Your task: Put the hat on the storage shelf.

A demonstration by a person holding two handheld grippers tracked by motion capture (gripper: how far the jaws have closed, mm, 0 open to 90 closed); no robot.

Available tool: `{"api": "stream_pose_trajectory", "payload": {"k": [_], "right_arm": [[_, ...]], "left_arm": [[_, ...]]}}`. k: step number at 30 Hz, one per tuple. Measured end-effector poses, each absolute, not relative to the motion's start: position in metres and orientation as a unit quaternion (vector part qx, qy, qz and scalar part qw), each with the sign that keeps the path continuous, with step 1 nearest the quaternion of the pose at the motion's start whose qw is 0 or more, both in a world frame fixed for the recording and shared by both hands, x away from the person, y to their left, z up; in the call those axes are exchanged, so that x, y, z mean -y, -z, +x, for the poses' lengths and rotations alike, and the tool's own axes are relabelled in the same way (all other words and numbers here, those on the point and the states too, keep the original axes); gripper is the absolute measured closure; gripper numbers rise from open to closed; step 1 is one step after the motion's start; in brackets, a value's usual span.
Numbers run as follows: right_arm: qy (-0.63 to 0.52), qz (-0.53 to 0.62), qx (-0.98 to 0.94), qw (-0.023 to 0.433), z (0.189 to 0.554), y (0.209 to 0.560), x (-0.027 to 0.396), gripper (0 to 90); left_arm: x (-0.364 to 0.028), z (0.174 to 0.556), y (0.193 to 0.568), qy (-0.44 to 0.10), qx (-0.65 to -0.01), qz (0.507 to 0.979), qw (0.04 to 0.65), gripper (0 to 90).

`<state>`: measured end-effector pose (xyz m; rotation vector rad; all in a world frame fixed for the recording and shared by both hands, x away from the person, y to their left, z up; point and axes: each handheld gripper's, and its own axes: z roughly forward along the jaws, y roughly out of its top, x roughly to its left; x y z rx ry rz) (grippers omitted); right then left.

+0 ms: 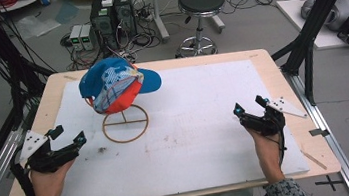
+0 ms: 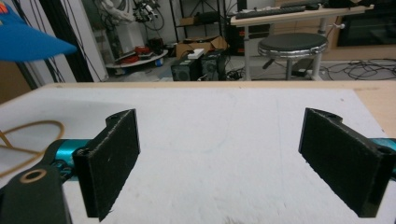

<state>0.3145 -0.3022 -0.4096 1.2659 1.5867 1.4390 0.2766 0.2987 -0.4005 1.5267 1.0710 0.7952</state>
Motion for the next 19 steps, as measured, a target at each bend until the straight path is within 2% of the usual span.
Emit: {"api": "stream_pose_trajectory", "payload": {"k": [19], "right_arm": [[-0.524,0.485,-0.631,0.303,0.313,0.429,0.306,11.8]], "left_arm": [[-0.298,0.279,0.411,-0.33,-0.454,0.644,0.52,19.7]]}}
